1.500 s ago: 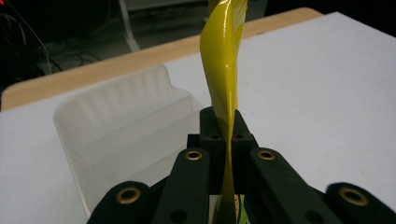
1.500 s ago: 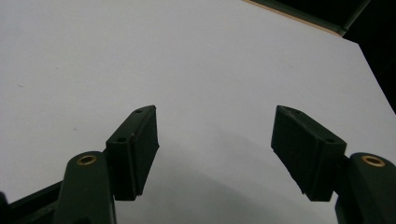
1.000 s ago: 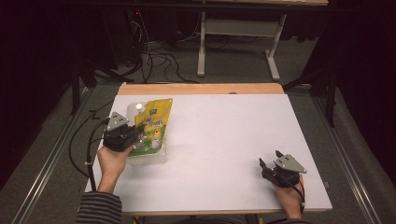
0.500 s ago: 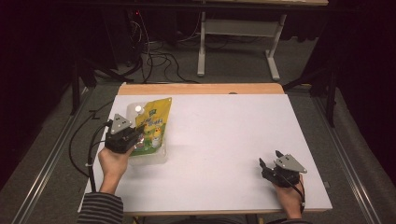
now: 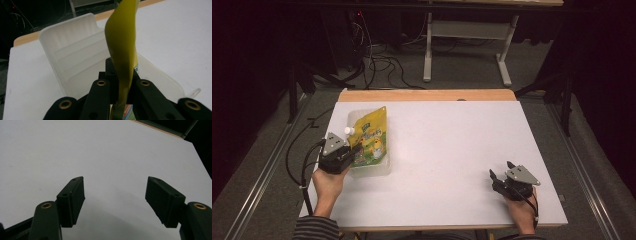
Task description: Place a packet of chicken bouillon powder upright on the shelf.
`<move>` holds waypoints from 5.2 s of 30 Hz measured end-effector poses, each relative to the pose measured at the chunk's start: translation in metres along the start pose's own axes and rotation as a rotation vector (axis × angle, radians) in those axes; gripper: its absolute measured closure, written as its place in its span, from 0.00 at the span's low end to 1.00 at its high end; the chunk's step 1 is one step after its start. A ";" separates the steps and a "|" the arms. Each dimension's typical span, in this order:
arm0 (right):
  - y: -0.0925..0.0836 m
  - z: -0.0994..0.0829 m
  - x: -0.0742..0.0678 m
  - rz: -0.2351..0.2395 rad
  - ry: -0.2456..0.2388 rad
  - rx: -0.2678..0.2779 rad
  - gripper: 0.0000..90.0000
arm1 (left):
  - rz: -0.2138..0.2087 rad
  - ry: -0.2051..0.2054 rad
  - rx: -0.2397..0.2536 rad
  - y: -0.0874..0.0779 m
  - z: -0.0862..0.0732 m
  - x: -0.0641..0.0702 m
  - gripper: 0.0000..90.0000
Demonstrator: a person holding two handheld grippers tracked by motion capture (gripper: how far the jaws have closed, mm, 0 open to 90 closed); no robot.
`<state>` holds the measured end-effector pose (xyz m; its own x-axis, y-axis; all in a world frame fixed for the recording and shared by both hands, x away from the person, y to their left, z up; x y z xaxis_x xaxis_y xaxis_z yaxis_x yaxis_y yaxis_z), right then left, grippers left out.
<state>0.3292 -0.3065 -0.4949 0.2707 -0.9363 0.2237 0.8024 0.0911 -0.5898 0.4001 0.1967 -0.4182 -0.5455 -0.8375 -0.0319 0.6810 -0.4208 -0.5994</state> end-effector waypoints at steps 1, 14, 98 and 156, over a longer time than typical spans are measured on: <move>0.000 0.000 0.000 0.000 0.001 -0.001 0.36 | 0.000 -0.005 -0.005 0.000 -0.002 -0.001 0.96; 0.000 0.000 0.000 -0.001 0.001 -0.003 0.36 | -0.018 -0.048 0.008 0.000 -0.021 -0.005 0.94; -0.001 0.000 0.002 0.008 0.016 0.016 0.37 | -0.154 -0.012 0.094 -0.006 -0.024 0.102 0.47; -0.001 0.000 0.002 0.009 0.017 0.013 0.37 | -0.279 0.053 0.044 0.067 0.005 0.161 0.46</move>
<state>0.3284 -0.3082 -0.4941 0.2688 -0.9410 0.2055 0.8070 0.1036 -0.5813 0.3605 0.0320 -0.4593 -0.7390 -0.6681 0.0870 0.5206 -0.6483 -0.5556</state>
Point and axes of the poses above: each handheld gripper's, and its own axes: y roughly forward along the jaws, z roughly out of its top, x roughly to its right, the point moved 3 cm from there along y, roughly forward along the jaws, and after that the axes turned 7 degrees about -x, right-handed, at the moved point
